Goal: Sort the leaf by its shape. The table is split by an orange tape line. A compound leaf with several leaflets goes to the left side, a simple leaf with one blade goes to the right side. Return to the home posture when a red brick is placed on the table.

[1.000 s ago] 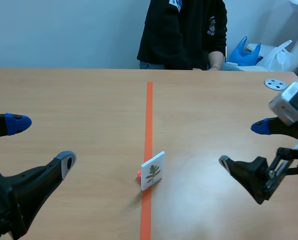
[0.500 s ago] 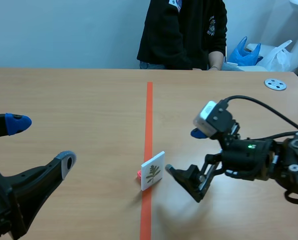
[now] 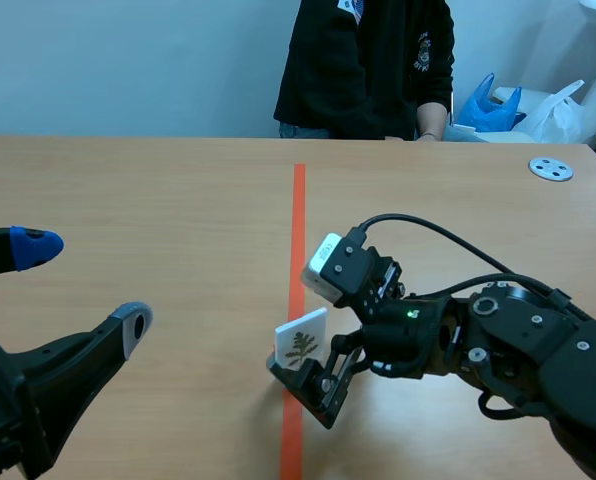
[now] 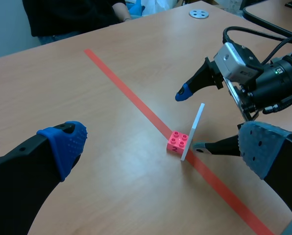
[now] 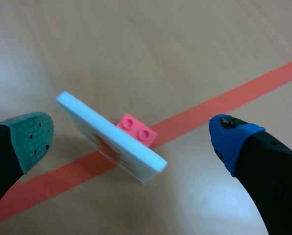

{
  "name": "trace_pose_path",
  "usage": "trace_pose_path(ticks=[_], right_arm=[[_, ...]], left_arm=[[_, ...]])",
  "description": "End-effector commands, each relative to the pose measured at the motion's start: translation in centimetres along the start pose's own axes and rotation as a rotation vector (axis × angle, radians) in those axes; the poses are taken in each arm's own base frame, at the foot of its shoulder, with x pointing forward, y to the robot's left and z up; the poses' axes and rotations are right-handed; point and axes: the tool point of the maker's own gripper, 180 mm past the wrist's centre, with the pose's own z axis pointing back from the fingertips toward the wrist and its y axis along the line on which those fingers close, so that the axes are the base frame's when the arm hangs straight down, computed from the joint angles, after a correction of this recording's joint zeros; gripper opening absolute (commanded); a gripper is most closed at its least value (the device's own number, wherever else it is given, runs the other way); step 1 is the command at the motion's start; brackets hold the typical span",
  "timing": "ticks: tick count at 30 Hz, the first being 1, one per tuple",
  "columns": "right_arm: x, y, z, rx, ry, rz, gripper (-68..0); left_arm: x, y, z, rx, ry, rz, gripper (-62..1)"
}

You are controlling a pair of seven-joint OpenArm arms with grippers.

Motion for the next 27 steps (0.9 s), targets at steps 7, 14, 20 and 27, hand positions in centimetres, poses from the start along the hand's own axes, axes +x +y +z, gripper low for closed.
trace_pose_path(ticks=[7,14,20,27], right_arm=[[1.21,0.04,-0.17,0.011,-0.036,0.017,-27.4],[1.19,0.01,-0.16,0.010,-0.036,0.017,-45.5],[1.15,0.04,-0.16,0.010,-0.034,0.016,-54.3],[0.94,-0.06,-0.03,0.009,-0.027,0.018,-62.7]], left_arm=[[0.90,-0.28,-0.16,-0.005,-0.035,0.005,1.4],[0.90,-0.28,-0.16,-0.005,-0.035,0.005,1.4],[0.90,-0.28,-0.16,-0.005,-0.035,0.005,1.4],[0.90,-0.28,-0.16,-0.005,-0.035,0.005,1.4]])
